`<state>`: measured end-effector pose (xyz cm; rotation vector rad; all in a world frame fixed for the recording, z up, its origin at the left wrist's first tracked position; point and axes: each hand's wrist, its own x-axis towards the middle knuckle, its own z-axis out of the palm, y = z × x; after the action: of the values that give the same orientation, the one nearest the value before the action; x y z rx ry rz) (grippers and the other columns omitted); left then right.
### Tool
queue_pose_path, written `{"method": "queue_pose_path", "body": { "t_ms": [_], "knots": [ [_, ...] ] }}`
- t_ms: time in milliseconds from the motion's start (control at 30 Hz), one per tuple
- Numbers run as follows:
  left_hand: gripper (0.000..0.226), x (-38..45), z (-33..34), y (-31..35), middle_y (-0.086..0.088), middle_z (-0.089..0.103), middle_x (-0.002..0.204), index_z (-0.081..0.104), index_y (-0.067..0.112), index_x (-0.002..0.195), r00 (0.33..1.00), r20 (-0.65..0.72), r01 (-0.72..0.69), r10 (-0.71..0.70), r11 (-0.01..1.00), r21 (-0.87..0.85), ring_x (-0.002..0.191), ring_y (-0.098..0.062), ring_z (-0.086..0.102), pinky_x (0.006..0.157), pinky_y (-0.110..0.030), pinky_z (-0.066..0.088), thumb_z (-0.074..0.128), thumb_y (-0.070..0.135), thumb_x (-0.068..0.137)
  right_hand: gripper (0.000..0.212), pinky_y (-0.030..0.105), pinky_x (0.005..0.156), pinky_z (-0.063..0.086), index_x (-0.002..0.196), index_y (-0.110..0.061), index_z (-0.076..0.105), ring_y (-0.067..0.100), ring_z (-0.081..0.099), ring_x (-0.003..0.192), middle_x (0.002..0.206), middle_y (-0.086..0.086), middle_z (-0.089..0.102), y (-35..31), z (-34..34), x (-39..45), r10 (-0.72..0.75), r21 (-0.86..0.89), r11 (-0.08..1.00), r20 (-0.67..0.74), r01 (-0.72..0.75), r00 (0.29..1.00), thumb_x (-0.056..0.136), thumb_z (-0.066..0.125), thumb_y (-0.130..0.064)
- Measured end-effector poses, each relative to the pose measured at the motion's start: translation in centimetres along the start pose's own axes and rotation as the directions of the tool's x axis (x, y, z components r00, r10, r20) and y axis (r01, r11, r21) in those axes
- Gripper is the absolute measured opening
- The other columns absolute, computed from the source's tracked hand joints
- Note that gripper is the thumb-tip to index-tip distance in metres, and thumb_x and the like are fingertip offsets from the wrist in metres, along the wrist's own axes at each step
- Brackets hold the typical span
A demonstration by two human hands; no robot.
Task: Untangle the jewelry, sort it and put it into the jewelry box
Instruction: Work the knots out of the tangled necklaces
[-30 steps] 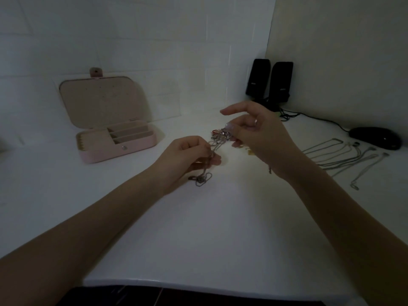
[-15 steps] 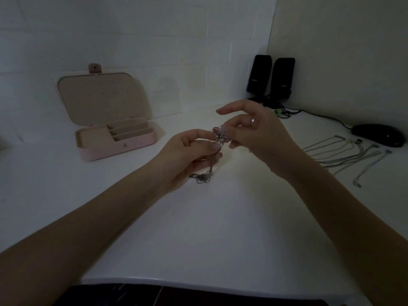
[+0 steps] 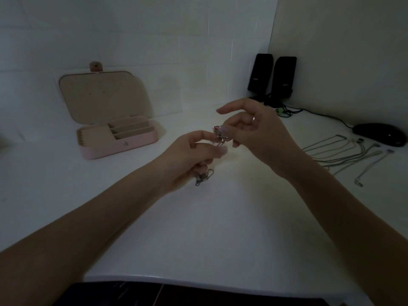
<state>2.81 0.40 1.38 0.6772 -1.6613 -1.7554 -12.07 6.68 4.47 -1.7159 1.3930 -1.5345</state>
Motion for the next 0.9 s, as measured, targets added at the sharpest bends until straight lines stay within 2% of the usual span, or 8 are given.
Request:
{"method": "queue_pose_path", "body": {
  "t_ms": [67, 167, 300, 433, 567, 667, 800, 900],
  "knots": [
    [0.036, -0.2, 0.1, -0.5, 0.004, 0.058, 0.058, 0.052, 0.015, 0.090, 0.988, -0.084, -0.111, 0.132, 0.970, 0.217, 0.052, -0.010, 0.046, 0.052, -0.023, 0.037, 0.079, 0.012, 0.066, 0.025, 0.019, 0.055, 0.050, 0.106, -0.006, 0.063, 0.010, 0.062, 0.062, 0.075, 0.008, 0.070, 0.1, 0.1, 0.0, -0.006, -0.018, 1.000, -0.001, 0.006, 1.000, 0.082, 0.067, 0.001],
    [0.034, -0.4, 0.1, -0.9, 0.005, 0.055, 0.056, 0.045, 0.019, 0.087, 0.927, -0.147, -0.264, 0.345, 0.878, 0.400, 0.053, -0.014, 0.046, 0.053, -0.029, 0.039, 0.077, 0.014, 0.075, 0.023, 0.018, 0.053, 0.049, 0.104, -0.008, 0.063, 0.007, 0.061, 0.057, 0.070, 0.002, 0.069, 0.3, 0.4, 0.0, 0.002, -0.039, 0.999, -0.017, -0.002, 1.000, 0.082, 0.069, -0.001],
    [0.020, -0.8, 0.1, -0.8, -0.007, 0.060, 0.062, 0.046, 0.017, 0.089, 0.862, -0.074, -0.357, 0.501, 0.706, 0.612, 0.052, -0.023, 0.052, 0.048, -0.025, 0.040, 0.065, 0.021, 0.087, 0.021, 0.019, 0.052, 0.049, 0.101, -0.009, 0.063, 0.008, 0.062, 0.058, 0.070, 0.003, 0.069, 0.7, 0.6, 0.0, 0.021, -0.048, 0.999, -0.032, -0.023, 0.999, 0.083, 0.069, -0.003],
    [0.010, -1.2, 0.2, -0.7, 0.008, 0.064, 0.070, 0.051, 0.021, 0.084, 0.825, 0.043, -0.405, 0.564, 0.536, 0.741, 0.053, -0.004, 0.059, 0.048, -0.010, 0.039, 0.055, 0.020, 0.094, 0.020, 0.018, 0.053, 0.048, 0.102, -0.010, 0.063, 0.010, 0.064, 0.061, 0.073, 0.007, 0.070, 0.8, 0.5, 0.0, 0.036, -0.061, 0.997, -0.030, -0.038, 0.999, 0.083, 0.067, -0.003],
    [0.015, -0.9, 0.2, -0.5, 0.008, 0.066, 0.081, 0.057, 0.015, 0.082, 0.804, -0.082, -0.420, 0.589, 0.661, 0.622, 0.074, -0.004, 0.065, 0.061, -0.024, 0.054, 0.053, 0.020, 0.095, 0.021, 0.017, 0.055, 0.050, 0.103, -0.009, 0.063, 0.009, 0.065, 0.062, 0.072, 0.004, 0.070, 0.8, 0.4, 0.1, 0.056, -0.046, 0.997, -0.044, -0.058, 0.997, 0.083, 0.069, -0.004],
    [0.019, -0.3, -0.1, -0.9, 0.003, 0.066, 0.086, 0.059, 0.012, 0.083, 0.834, -0.142, -0.367, 0.534, 0.728, 0.579, 0.085, -0.008, 0.062, 0.073, -0.030, 0.053, 0.051, 0.023, 0.096, 0.021, 0.018, 0.056, 0.051, 0.103, -0.010, 0.064, 0.009, 0.065, 0.062, 0.071, 0.004, 0.070, 0.7, 0.4, 0.1, 0.071, -0.040, 0.997, -0.030, -0.072, 0.997, 0.084, 0.069, -0.005],
    [0.024, -0.2, 0.5, -0.8, 0.001, 0.062, 0.079, 0.053, 0.009, 0.078, 0.918, -0.202, -0.271, 0.342, 0.911, 0.309, 0.077, -0.009, 0.063, 0.075, -0.026, 0.055, 0.045, 0.020, 0.098, 0.021, 0.019, 0.059, 0.051, 0.104, -0.012, 0.063, 0.007, 0.064, 0.064, 0.071, 0.001, 0.070, 0.7, 0.3, 0.0, 0.118, 0.031, 0.992, 0.008, -0.119, 0.993, 0.085, 0.067, -0.005],
    [0.026, -0.3, 1.1, -0.3, -0.004, 0.060, 0.079, 0.050, 0.005, 0.078, 0.958, -0.171, -0.205, 0.229, 0.967, 0.148, 0.072, -0.010, 0.065, 0.071, -0.022, 0.054, 0.040, 0.016, 0.099, 0.021, 0.020, 0.062, 0.049, 0.106, -0.012, 0.063, 0.008, 0.063, 0.067, 0.077, 0.003, 0.070, 0.6, 0.1, 0.0, 0.146, 0.101, 0.984, -0.008, -0.144, 0.989, 0.086, 0.066, -0.006]
  ]
}}
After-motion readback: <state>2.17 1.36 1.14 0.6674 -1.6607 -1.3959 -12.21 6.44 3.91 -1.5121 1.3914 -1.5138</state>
